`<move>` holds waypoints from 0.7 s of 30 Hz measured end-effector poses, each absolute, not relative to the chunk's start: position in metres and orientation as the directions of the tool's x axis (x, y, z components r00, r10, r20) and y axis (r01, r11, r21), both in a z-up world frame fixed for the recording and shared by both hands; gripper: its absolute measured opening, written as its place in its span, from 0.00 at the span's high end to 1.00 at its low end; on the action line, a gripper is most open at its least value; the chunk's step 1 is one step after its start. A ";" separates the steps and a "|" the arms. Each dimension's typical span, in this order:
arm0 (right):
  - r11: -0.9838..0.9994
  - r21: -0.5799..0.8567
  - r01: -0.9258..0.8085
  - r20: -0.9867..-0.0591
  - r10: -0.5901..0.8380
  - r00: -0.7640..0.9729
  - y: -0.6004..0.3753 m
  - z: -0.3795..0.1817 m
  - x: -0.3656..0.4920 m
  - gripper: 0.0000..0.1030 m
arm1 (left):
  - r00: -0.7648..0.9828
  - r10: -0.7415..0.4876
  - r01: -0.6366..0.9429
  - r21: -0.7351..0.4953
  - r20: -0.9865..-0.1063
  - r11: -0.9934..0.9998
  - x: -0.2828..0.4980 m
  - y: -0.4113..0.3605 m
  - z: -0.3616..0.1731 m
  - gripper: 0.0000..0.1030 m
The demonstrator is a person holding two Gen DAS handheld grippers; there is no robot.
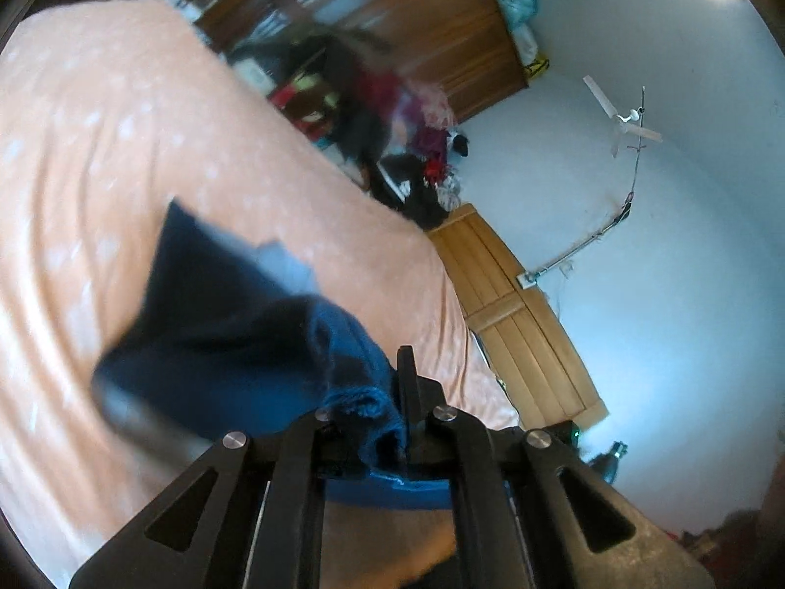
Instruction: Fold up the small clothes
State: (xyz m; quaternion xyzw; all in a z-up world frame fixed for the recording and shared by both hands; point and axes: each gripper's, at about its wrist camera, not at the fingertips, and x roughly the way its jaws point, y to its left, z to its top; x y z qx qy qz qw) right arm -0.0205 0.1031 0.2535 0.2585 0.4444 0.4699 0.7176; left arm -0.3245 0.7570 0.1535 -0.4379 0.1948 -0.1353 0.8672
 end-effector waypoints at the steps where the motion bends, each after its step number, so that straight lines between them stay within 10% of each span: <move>1: 0.431 0.783 -0.447 -0.403 0.901 0.162 0.110 0.252 -0.008 0.94 | 0.886 -0.403 0.059 -0.804 -0.232 0.592 -0.304 0.762 0.155 0.93; 6: 0.565 0.694 -0.446 -0.550 0.816 0.178 0.159 0.198 0.088 0.84 | 0.866 -0.367 -0.040 -0.779 -0.340 0.626 -0.182 0.799 0.116 0.79; 8: 0.669 0.626 -0.401 -0.636 0.736 0.233 0.167 0.164 0.116 0.45 | 0.818 -0.311 -0.171 -0.721 -0.484 0.672 -0.132 0.811 0.073 0.59; 11: 0.700 0.639 -0.318 -0.677 0.709 0.200 0.169 0.120 0.136 0.42 | 0.650 -0.233 -0.384 -0.577 -0.724 0.721 -0.082 0.822 -0.008 0.51; 21: 0.747 0.377 -0.547 -0.756 0.590 0.284 0.219 0.121 0.120 0.40 | 0.695 -0.219 -0.273 -0.533 -0.685 0.800 -0.077 0.803 -0.011 0.24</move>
